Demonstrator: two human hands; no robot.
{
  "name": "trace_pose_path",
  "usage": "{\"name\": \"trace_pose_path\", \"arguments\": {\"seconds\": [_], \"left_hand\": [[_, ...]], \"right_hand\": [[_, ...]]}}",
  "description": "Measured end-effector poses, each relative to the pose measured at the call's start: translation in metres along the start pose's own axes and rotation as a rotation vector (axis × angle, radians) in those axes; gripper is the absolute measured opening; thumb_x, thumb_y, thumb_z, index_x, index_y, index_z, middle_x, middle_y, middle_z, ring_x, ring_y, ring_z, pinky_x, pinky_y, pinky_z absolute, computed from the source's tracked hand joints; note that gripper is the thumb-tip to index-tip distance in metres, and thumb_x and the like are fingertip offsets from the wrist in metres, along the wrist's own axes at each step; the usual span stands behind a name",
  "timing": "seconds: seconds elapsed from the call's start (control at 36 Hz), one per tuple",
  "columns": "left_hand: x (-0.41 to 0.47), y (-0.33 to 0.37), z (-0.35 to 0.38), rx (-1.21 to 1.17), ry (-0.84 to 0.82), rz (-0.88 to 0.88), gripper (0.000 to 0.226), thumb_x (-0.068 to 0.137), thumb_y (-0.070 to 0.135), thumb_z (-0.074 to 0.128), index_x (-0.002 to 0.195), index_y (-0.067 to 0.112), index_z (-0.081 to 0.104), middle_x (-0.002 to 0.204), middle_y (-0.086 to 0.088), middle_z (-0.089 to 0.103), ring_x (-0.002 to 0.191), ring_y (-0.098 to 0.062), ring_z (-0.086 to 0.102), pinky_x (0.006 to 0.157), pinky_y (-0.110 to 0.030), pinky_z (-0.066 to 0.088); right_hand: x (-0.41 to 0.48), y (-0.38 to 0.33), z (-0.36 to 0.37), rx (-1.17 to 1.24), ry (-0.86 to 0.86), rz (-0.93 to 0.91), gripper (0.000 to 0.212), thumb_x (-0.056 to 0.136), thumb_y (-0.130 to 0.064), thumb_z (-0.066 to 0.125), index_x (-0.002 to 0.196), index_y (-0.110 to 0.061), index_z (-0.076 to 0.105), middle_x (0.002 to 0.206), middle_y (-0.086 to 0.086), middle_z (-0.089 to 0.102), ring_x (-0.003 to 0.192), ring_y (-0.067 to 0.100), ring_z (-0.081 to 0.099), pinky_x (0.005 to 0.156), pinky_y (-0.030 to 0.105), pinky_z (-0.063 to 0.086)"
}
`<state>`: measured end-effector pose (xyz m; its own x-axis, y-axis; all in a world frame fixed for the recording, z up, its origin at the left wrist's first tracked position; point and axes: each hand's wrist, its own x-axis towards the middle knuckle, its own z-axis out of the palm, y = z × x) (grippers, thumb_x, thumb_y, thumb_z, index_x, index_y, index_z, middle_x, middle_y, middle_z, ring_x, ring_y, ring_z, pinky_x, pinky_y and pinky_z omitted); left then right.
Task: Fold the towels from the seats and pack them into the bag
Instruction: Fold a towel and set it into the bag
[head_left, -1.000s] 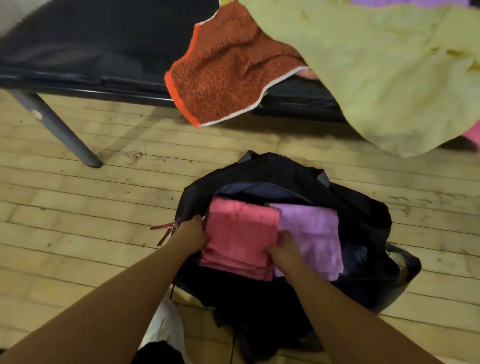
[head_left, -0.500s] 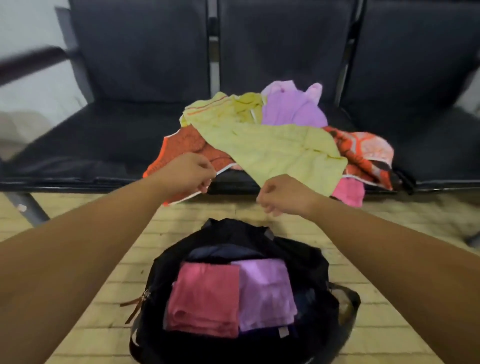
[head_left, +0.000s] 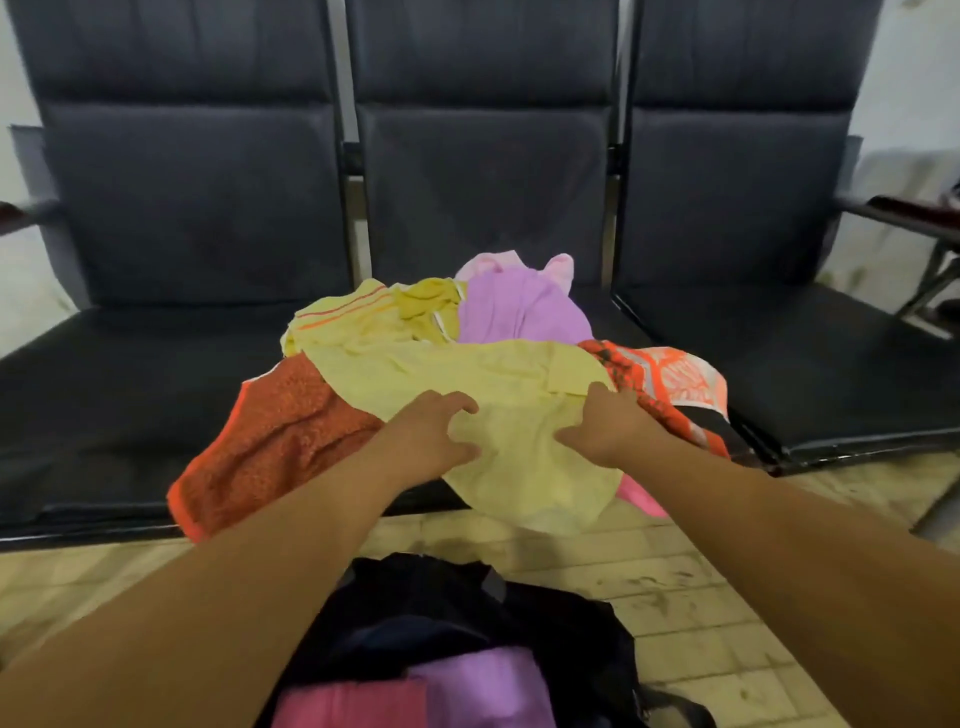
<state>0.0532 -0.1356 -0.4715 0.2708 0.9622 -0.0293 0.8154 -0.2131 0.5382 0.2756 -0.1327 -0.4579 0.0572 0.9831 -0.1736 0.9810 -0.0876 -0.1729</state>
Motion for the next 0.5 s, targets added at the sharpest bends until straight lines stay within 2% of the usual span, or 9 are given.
{"name": "trace_pose_path", "arguments": {"seconds": [0.06,0.11,0.22,0.31,0.36,0.39,0.42,0.5], "left_hand": [[0.013,-0.006,0.017,0.106,-0.036,-0.006,0.036,0.089,0.030,0.070,0.122,0.020,0.061,0.122,-0.006,0.048,0.115,-0.023,0.051,0.091,-0.026,0.040],[0.021,-0.012,0.026,0.160,0.008,0.001,0.023,0.088,0.029,0.072,0.106,0.014,0.069,0.114,-0.009,0.054,0.108,-0.026,0.055,0.087,-0.028,0.042],[0.025,-0.016,0.031,0.160,0.100,0.058,0.012,0.089,0.023,0.071,0.088,0.012,0.069,0.106,-0.007,0.056,0.101,-0.025,0.056,0.078,-0.026,0.036],[0.024,-0.012,0.022,0.077,0.218,0.040,0.007,0.095,0.017,0.063,0.090,0.012,0.063,0.103,-0.003,0.055,0.099,-0.022,0.055,0.077,-0.025,0.036],[0.022,-0.003,0.010,-0.052,0.298,0.023,0.008,0.097,0.010,0.056,0.090,0.010,0.059,0.098,-0.004,0.058,0.093,-0.023,0.057,0.074,-0.024,0.045],[0.019,0.003,0.003,-0.128,0.330,0.011,0.009,0.099,0.008,0.052,0.090,0.009,0.057,0.094,-0.004,0.058,0.086,-0.020,0.057,0.067,-0.023,0.050],[0.017,0.011,-0.007,-0.175,0.378,0.013,0.010,0.100,0.009,0.049,0.092,0.009,0.054,0.090,-0.004,0.058,0.079,-0.016,0.054,0.060,-0.021,0.047],[0.014,0.027,-0.038,-0.207,0.546,0.041,0.011,0.102,0.017,0.045,0.094,0.012,0.050,0.079,0.001,0.054,0.068,-0.011,0.047,0.057,-0.032,0.032]], "right_hand": [[0.009,0.008,0.016,-0.049,0.021,0.010,0.062,0.100,-0.046,0.052,0.142,-0.002,0.041,0.142,0.016,0.050,0.134,0.035,0.042,0.106,0.038,0.036],[0.016,0.014,0.027,0.012,0.097,0.012,0.052,0.098,-0.044,0.056,0.134,-0.007,0.051,0.134,0.015,0.054,0.126,0.033,0.050,0.099,0.039,0.043],[0.022,0.017,0.029,0.059,0.195,-0.032,0.031,0.098,-0.036,0.058,0.115,-0.010,0.055,0.120,0.014,0.061,0.112,0.034,0.057,0.087,0.039,0.047],[0.024,0.018,0.019,0.108,0.199,-0.063,0.017,0.100,-0.031,0.054,0.093,-0.017,0.047,0.105,0.008,0.059,0.103,0.031,0.057,0.080,0.036,0.044],[0.019,0.018,0.006,0.172,0.265,-0.065,0.028,0.101,-0.028,0.053,0.078,-0.020,0.039,0.087,0.001,0.051,0.091,0.027,0.053,0.073,0.034,0.039],[0.015,0.016,-0.001,0.213,0.325,-0.070,0.032,0.101,-0.027,0.053,0.074,-0.021,0.037,0.081,-0.001,0.048,0.086,0.025,0.050,0.071,0.034,0.037],[0.009,0.014,-0.009,0.259,0.407,-0.083,0.031,0.101,-0.026,0.053,0.074,-0.019,0.038,0.078,0.000,0.047,0.083,0.025,0.049,0.070,0.034,0.037],[-0.004,0.005,-0.038,0.443,0.614,-0.161,0.022,0.101,-0.025,0.051,0.085,-0.011,0.049,0.085,0.010,0.054,0.080,0.028,0.050,0.067,0.036,0.036]]}}
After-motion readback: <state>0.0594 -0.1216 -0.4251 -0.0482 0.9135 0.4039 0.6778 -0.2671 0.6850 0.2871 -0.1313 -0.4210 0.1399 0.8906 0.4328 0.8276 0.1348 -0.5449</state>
